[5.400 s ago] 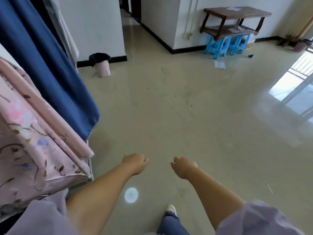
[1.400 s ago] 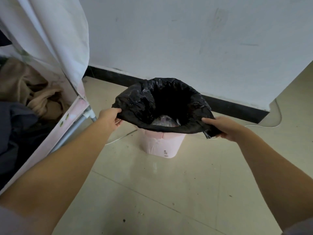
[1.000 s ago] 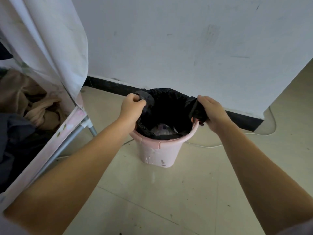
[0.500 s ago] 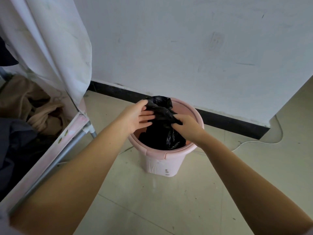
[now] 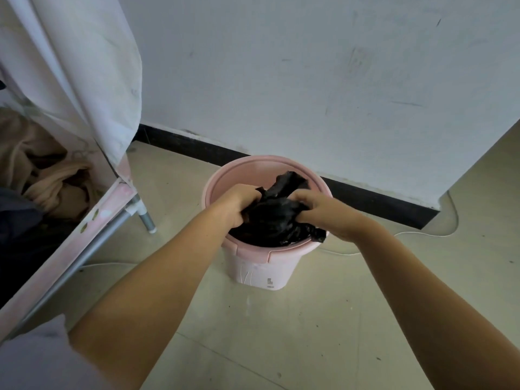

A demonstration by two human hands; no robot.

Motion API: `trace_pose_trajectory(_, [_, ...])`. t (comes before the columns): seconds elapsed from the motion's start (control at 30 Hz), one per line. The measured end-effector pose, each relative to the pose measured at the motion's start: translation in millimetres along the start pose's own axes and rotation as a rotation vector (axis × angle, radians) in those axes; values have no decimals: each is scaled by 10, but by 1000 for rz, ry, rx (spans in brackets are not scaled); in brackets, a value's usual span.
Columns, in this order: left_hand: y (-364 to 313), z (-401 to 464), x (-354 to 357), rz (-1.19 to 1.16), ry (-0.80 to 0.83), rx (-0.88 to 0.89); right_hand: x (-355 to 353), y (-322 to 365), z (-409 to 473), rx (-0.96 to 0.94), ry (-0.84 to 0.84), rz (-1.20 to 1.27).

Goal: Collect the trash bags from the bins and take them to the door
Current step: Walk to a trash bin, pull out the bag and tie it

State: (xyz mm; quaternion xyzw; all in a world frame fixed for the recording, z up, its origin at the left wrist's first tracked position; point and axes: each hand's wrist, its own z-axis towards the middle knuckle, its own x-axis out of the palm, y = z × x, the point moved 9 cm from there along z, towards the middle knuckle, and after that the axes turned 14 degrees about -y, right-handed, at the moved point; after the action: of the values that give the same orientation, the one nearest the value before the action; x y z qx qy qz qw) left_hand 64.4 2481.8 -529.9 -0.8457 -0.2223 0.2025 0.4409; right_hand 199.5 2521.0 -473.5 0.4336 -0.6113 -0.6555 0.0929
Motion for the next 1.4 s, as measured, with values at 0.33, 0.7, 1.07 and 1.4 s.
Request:
trace_pose_trajectory(0.33, [-308,-365,73,453,100,357,-212,-246,345,-74,-326,-477])
trace_pose_trajectory(0.7, [-319,-294,119,221,58,359,509,-39,180,-53,209,-29])
trace_pose_trajectory(1.07, [-224,-89,-915,726,-668,471,99,-207,432,96,-276,-84])
trace_pose_trajectory(1.4, [582,46,-761,-442,-426,-170,-301,367,412,145,-424,908])
